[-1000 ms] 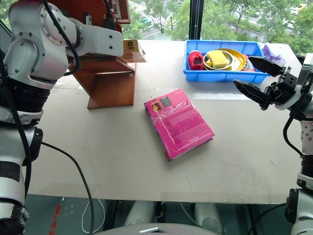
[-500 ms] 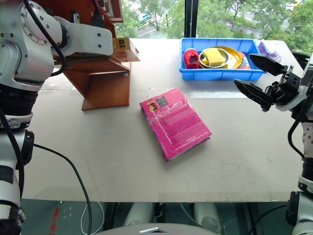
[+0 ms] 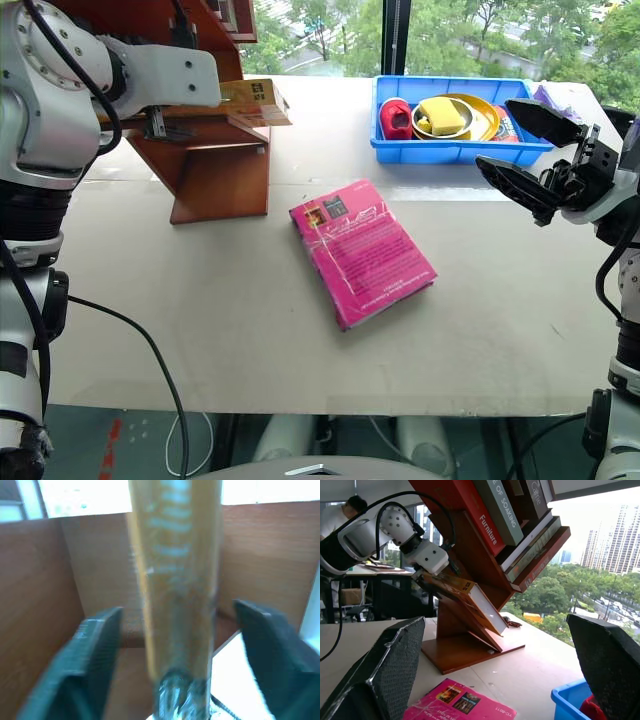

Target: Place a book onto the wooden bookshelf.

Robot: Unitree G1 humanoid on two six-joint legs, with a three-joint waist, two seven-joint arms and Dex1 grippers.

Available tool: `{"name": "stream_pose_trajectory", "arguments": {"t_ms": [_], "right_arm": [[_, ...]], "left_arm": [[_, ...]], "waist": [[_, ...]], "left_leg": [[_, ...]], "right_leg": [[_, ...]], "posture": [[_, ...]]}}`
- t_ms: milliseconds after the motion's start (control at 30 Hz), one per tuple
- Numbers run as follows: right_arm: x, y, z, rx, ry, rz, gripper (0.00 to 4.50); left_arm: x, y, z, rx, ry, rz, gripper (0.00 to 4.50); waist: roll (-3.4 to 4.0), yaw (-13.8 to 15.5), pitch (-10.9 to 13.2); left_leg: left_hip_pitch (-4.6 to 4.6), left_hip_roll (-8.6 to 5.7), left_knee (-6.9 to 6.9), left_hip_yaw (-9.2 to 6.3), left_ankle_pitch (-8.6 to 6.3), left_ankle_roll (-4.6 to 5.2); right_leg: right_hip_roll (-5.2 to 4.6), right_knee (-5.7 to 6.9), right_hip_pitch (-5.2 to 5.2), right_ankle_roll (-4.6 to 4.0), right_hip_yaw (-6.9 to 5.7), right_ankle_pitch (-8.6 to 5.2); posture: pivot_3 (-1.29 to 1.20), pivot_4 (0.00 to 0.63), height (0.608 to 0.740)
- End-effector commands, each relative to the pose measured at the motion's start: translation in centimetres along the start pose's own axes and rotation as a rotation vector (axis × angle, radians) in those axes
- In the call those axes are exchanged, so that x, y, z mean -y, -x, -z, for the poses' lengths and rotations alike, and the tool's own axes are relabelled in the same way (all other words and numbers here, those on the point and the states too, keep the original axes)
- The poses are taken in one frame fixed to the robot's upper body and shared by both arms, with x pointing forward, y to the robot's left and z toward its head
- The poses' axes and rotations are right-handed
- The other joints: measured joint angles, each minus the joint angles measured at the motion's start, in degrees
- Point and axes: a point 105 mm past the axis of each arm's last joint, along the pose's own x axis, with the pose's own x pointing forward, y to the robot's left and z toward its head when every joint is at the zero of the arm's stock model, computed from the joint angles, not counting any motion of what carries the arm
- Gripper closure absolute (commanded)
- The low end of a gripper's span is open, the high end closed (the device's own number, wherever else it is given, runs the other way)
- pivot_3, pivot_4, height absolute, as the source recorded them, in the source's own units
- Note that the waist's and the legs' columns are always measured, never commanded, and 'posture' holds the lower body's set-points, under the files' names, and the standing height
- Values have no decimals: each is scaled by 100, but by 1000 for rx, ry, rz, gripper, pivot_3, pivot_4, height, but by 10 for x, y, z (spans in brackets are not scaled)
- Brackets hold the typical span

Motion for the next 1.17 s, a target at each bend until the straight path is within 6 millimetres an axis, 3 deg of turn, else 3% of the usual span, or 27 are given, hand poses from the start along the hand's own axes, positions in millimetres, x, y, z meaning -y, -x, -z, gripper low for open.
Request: {"name": "stream_pose_trajectory", "arguments": {"t_ms": [33, 233, 367, 467, 533, 567, 700, 733, 800, 933, 1033, 1167], "right_arm": [[2, 4, -11, 28, 40, 3, 0], [5, 16, -9, -9, 37, 24, 0], [6, 28, 5, -100, 13, 53, 0], [5, 44, 22, -237, -6, 70, 0], [6, 58, 31, -315, -24, 108, 0], [6, 68, 39, -378, -18, 134, 0], [7, 100, 52, -517, 7, 243, 0], [6, 107, 51, -531, 5, 259, 0], [1, 119, 50, -575, 0, 278, 0], [-4, 146, 49, -662, -19, 320, 0], [-8, 162, 49, -711, -34, 338, 0], [-9, 171, 53, -743, -36, 362, 0]], "left_arm": [[-12, 34, -6, 128, 58, -49, 169], [0, 91, -36, 476, 248, 25, 169], [30, 123, -57, 762, 450, 206, 169], [46, 133, -69, 940, 603, 281, 169], [56, 127, -75, 1040, 710, 283, 169], [68, 114, -74, 1078, 804, 303, 169], [121, 64, -42, 995, 1206, 330, 169], [136, 56, -36, 953, 1229, 321, 169], [164, 42, -13, 848, 1273, 274, 169], [209, 28, 26, 671, 1269, 234, 169], [229, 27, 39, 618, 1243, 248, 169], [239, 24, 38, 621, 1230, 271, 169]], "waist": [[-1, 22, 1], [-3, 81, 2], [-4, 80, 1], [0, 88, -1], [-11, 79, 6], [-11, 71, 6], [20, 43, -27], [-17, 31, -5], [-46, 10, 3], [-45, 15, -2], [-66, 83, -16], [-67, 109, -20]], "left_leg": [[-1, -1, 0, 2, 0, 0], [-25, -2, 3, 2, 0, -1], [-26, -2, 10, -7, 0, -1], [-23, -4, 15, -11, 0, -1], [-17, -8, 20, -23, 0, -1], [-11, -8, 32, -28, 0, -1], [54, -14, 21, -22, -1, -2], [91, -20, -4, -19, -1, -3], [82, -9, -4, -25, 0, -5], [107, -5, -11, -15, -3, -6], [108, -10, -8, -14, -4, -5], [107, -17, -4, -18, -4, -5]], "right_leg": [[-2, 0, -1, 2, 1, -2], [-2, -1, -25, 4, 0, -2], [-2, 3, -22, 6, -4, -3], [-1, 8, -16, 23, -3, -14], [2, 9, 0, 26, -4, -16], [10, 12, 11, 28, 0, -16], [4, -4, 75, 34, 18, -17], [6, -1, 94, 30, 43, -17], [21, 3, 81, 23, 39, -14], [-1, -2, 100, 14, 50, -15], [-18, -5, 101, -5, 49, -26], [-72, -8, 100, 0, 47, -29]], "posture": [[0, 150, 740], [0, 150, 740], [0, 150, 740], [0, 150, 740], [0, 150, 740], [0, 150, 740], [0, 150, 740], [0, 150, 740], [0, 150, 740], [0, 150, 740], [0, 150, 740], [0, 150, 740]]}}
